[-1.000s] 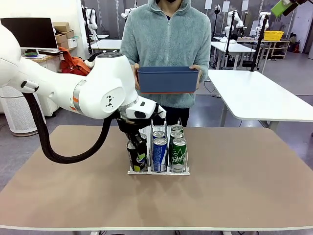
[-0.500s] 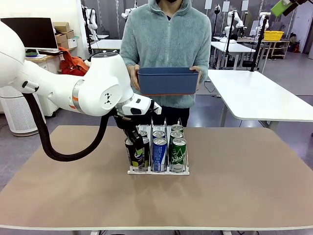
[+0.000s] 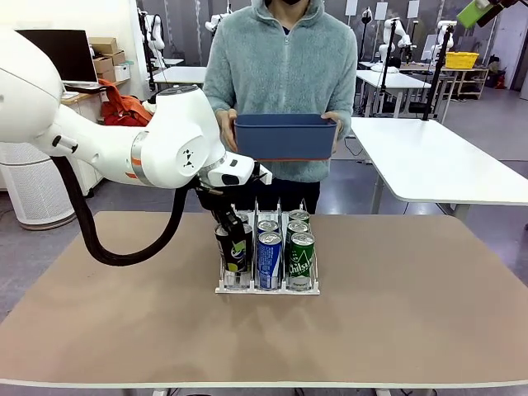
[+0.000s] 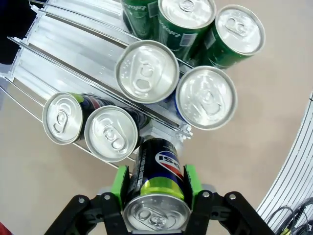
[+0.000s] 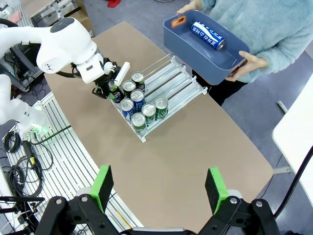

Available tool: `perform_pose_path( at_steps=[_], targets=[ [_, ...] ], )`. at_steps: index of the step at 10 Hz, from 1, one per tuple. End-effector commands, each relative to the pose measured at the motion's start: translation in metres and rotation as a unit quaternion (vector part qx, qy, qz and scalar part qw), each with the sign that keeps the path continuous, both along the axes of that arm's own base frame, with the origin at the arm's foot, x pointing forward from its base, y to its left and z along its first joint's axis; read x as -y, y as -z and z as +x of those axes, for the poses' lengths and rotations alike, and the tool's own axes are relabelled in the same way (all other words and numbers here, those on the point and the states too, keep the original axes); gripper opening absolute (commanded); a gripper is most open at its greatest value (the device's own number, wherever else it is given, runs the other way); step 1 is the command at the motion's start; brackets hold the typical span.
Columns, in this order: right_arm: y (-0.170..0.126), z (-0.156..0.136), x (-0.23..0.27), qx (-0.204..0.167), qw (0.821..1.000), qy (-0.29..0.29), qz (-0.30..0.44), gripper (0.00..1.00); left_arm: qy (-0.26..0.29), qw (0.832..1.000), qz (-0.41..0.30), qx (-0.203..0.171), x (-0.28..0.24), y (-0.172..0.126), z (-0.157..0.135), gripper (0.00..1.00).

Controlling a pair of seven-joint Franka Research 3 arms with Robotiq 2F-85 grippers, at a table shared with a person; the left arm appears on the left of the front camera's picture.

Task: Fill the beverage cans into the dispenser.
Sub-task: Place the picked Pepsi coke in the line of the Automatic Can Dispenser with the same cans.

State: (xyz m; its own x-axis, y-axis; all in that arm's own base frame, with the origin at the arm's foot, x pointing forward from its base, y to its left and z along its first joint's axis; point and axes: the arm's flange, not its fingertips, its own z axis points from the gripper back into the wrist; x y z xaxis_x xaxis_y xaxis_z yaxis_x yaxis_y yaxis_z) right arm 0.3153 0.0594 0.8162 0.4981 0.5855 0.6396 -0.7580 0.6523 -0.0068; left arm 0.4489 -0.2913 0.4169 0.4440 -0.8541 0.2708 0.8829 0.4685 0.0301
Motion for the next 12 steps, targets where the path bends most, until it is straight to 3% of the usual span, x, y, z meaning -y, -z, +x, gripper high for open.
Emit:
perform_pose_path(
  at_steps=[1,12],
  targets=[
    [0.003,-0.002,0.0,-0.002,1.0,-0.005,0.001,1.0,0.0,0.999,-0.006,0.033,-0.001,0.004,0.024,0.58],
    [0.003,-0.002,0.0,-0.002,1.0,-0.005,0.001,1.0,0.028,0.999,0.005,-0.023,0.026,0.052,0.007,0.58]
  ],
)
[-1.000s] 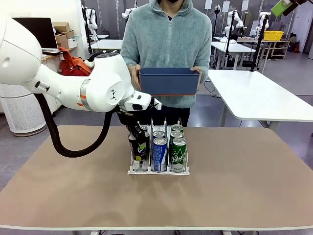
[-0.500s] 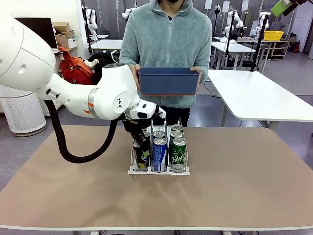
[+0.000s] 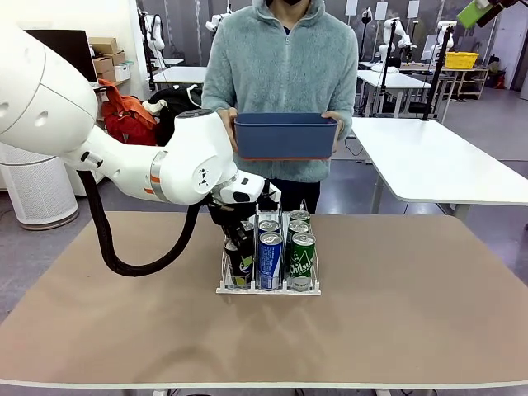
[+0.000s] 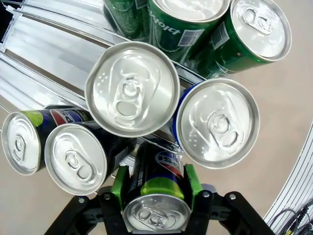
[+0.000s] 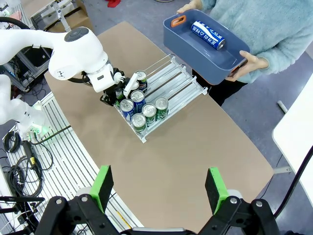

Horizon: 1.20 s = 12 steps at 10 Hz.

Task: Fill the beverage cans into the dispenser.
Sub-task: Place the picked Pepsi coke in the line of the Automatic Can Dispenser with the same cans.

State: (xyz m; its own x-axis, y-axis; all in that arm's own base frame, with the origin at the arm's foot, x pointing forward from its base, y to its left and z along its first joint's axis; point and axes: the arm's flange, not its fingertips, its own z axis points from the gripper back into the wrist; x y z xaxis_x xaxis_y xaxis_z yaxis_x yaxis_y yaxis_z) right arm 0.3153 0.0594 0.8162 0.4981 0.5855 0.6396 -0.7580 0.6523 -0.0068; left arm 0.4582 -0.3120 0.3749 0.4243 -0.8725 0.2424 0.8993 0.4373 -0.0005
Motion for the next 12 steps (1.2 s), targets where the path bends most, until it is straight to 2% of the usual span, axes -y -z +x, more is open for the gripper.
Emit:
perform_pose_path(
  at_steps=[1,8,9,10,11,12],
  targets=[
    [0.003,-0.002,0.0,-0.002,1.0,-0.005,0.001,1.0,-0.002,1.0,-0.001,-0.001,0.0,0.0,0.0,0.58],
    [0.003,-0.002,0.0,-0.002,1.0,-0.005,0.001,1.0,-0.002,1.0,0.0,-0.001,-0.001,0.0,0.0,0.58],
    [0.003,-0.002,0.0,-0.002,1.0,-0.005,0.001,1.0,0.011,1.0,0.009,0.012,-0.004,-0.003,-0.001,0.76],
    [0.003,-0.002,0.0,-0.002,1.0,-0.005,0.001,1.0,0.005,1.0,0.011,0.013,-0.005,-0.008,-0.008,0.76],
    [0.003,-0.002,0.0,-0.002,1.0,-0.005,0.001,1.0,-0.002,1.0,0.015,0.019,-0.003,-0.012,-0.011,0.94],
    [0.003,-0.002,0.0,-0.002,1.0,-0.005,0.001,1.0,-0.005,0.999,0.025,0.022,-0.008,-0.016,-0.012,0.78]
  ],
)
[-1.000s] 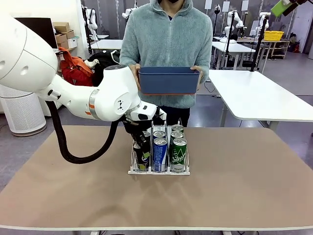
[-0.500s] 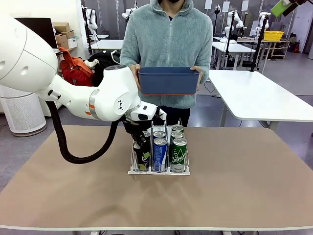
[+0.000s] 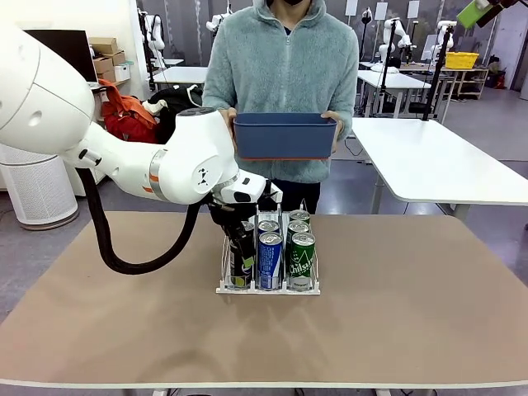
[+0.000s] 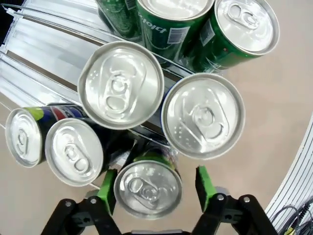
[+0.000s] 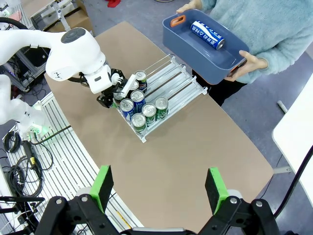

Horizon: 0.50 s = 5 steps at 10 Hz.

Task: Fill the beverage cans into the dispenser.
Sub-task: Place the picked Pepsi coke in the line of the Automatic Can Dispenser with the same cans, then pick up the Ionic drink handed by the human.

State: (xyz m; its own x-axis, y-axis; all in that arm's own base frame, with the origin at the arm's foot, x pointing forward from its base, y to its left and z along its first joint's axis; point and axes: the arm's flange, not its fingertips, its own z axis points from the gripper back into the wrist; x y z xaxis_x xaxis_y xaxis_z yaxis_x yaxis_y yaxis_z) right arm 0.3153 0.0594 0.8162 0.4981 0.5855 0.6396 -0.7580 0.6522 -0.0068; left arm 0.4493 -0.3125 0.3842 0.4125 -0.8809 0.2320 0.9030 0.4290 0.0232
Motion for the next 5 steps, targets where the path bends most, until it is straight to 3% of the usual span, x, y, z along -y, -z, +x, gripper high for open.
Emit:
perform_pose_path(
  at_steps=[1,2,4,5],
  targets=[
    [0.003,-0.002,0.0,-0.002,1.0,-0.005,0.001,1.0,-0.013,1.0,0.024,0.015,-0.013,-0.011,-0.01,1.0],
    [0.003,-0.002,0.0,-0.002,1.0,-0.005,0.001,1.0,-0.023,0.999,0.025,0.019,-0.011,-0.015,-0.014,0.97],
    [0.003,-0.002,0.0,-0.002,1.0,-0.005,0.001,1.0,-0.033,0.999,0.03,0.03,-0.014,-0.024,-0.022,1.0],
    [0.003,-0.002,0.0,-0.002,1.0,-0.005,0.001,1.0,-0.021,1.0,0.013,0.017,-0.007,-0.018,-0.01,1.0]
  ],
)
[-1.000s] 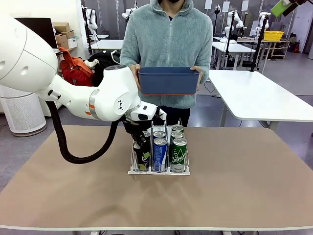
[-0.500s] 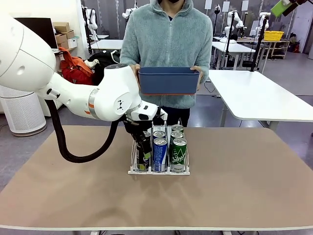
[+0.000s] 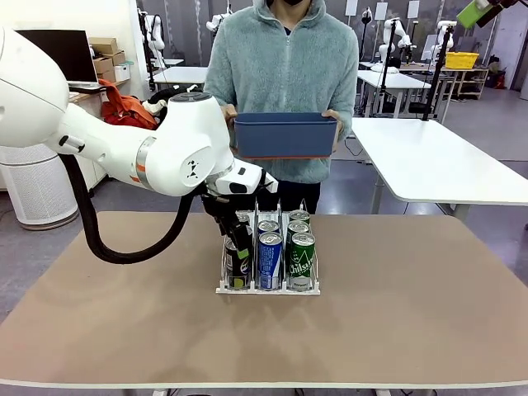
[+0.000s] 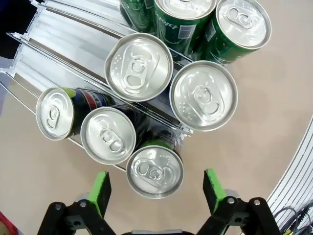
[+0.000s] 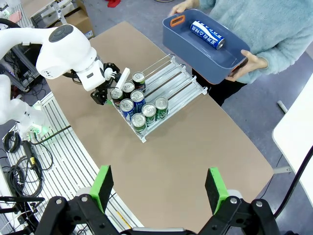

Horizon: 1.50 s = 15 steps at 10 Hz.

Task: Fill the beverage cans into the dispenser.
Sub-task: Pick up the Ionic drink handed by the human.

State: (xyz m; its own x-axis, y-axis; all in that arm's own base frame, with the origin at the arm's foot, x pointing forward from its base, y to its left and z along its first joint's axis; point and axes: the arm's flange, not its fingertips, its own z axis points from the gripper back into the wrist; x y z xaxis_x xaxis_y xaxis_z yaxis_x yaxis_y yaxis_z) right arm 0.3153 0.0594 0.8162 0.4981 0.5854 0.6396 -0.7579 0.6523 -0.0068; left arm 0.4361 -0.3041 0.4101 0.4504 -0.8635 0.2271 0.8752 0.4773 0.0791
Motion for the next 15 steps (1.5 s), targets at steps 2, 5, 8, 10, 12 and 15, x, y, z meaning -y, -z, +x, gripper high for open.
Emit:
perform_pose_path(
  at_steps=[2,5,8,10,12,15],
  targets=[
    [0.003,-0.002,0.0,-0.002,1.0,-0.005,0.001,1.0,0.007,1.0,-0.001,-0.007,0.001,0.008,0.003,1.0],
    [0.003,-0.002,0.0,-0.002,1.0,-0.005,0.001,1.0,0.007,1.0,-0.001,-0.007,0.001,0.008,0.003,1.0],
    [0.003,-0.002,0.0,-0.002,1.0,-0.005,0.001,1.0,0.023,0.999,-0.041,-0.014,-0.022,-0.033,-0.012,1.0],
    [0.003,-0.002,0.0,-0.002,1.0,-0.005,0.001,1.0,0.048,0.997,-0.053,-0.007,-0.07,-0.087,-0.018,1.0],
    [0.003,-0.002,0.0,-0.002,1.0,-0.005,0.001,1.0,0.049,0.998,-0.039,0.018,-0.098,-0.133,-0.029,1.0],
    [0.003,-0.002,0.0,-0.002,1.0,-0.005,0.001,1.0,0.079,0.994,-0.059,0.043,-0.145,-0.194,-0.042,1.0]
  ],
)
